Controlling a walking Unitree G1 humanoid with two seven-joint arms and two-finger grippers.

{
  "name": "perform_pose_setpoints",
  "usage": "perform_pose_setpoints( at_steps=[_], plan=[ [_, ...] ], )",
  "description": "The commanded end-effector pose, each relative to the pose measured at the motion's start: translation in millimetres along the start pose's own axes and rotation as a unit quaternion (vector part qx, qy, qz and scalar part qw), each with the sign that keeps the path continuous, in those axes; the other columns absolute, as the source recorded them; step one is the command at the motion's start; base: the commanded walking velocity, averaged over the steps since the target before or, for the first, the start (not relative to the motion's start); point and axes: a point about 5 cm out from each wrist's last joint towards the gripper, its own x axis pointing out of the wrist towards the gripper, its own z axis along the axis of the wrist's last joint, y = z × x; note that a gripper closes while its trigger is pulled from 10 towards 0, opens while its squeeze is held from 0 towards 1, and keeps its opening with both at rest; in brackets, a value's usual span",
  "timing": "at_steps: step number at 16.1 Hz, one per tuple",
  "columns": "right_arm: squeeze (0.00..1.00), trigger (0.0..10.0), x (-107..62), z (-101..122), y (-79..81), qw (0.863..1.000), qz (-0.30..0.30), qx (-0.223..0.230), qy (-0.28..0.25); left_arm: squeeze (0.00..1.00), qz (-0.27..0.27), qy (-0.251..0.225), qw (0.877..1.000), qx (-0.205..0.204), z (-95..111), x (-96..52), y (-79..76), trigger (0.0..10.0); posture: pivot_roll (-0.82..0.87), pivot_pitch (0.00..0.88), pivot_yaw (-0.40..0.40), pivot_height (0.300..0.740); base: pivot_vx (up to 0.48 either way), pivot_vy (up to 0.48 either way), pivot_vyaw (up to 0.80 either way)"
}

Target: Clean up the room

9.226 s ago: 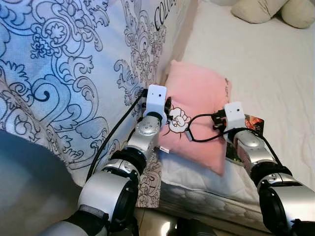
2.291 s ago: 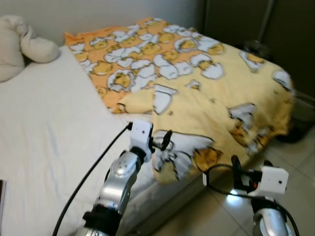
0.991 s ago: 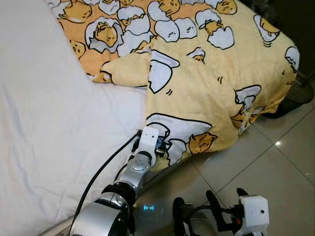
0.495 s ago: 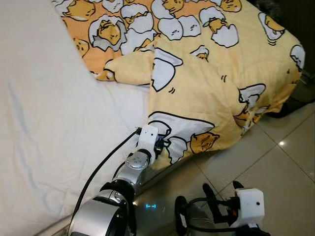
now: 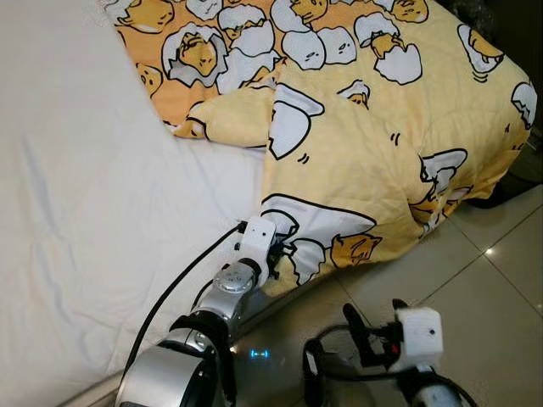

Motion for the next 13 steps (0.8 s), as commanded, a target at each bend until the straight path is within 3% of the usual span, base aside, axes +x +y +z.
perform_pose_setpoints(
  at_steps=[1, 2, 3, 4, 7, 9, 11, 13],
  plan=[
    [0.00, 10.0, 6.8, -4.3, -6.1, 1.000, -0.007, 0.001, 0.009, 0.00, -0.039, 0.074, 0.996, -0.007, -36.1, -7.9, -12.9, 0.0, -0.11, 0.186, -0.014, 0.740, 0.000, 0.000, 0.00],
    [0.00, 10.0, 6.8, -4.3, -6.1, 1.000, -0.007, 0.001, 0.009, 0.00, -0.039, 0.074, 0.996, -0.007, -36.1, -7.9, -12.9, 0.0, -0.11, 0.186, -0.014, 0.740, 0.000, 0.000, 0.00],
    [0.00, 10.0, 20.1, 1.0, -9.5, 1.000, -0.006, -0.001, -0.001, 0.00, -0.055, 0.076, 0.995, 0.018, -37.8, -9.3, -11.1, 1.9, -0.11, 0.150, -0.001, 0.740, 0.000, 0.000, 0.00],
    [0.00, 10.0, 28.7, 4.6, -12.5, 1.000, -0.005, -0.005, -0.007, 0.00, -0.062, 0.072, 0.995, 0.036, -36.8, -9.6, -9.4, 10.0, -0.11, 0.121, 0.013, 0.740, 0.000, 0.000, 0.00],
    [0.00, 10.0, 43.7, 9.4, -21.3, 1.000, -0.015, -0.004, -0.019, 0.00, -0.055, 0.055, 0.996, 0.038, -34.7, -10.9, -2.0, 10.0, -0.09, 0.085, 0.027, 0.740, 0.000, 0.000, 0.00],
    [0.00, 10.0, 55.8, 10.2, -28.9, 0.999, -0.033, 0.030, -0.017, 0.00, -0.043, 0.051, 0.998, 0.017, -32.9, -10.1, -1.1, 10.0, -0.06, 0.048, 0.022, 0.740, -0.150, 0.000, 0.00],
    [0.00, 10.0, 63.5, 14.1, -29.5, 0.999, -0.029, 0.030, -0.022, 0.00, -0.045, 0.048, 0.998, 0.019, -32.8, -9.9, -3.4, 10.0, -0.06, 0.034, 0.020, 0.740, -0.330, 0.000, 0.00],
    [0.00, 10.0, 69.5, 16.0, -25.7, 0.999, -0.015, 0.023, -0.029, 0.00, -0.067, 0.055, 0.996, 0.029, -41.2, -11.7, -18.0, 10.0, -0.06, 0.018, 0.010, 0.740, -0.480, 0.000, 0.00]
  ],
)
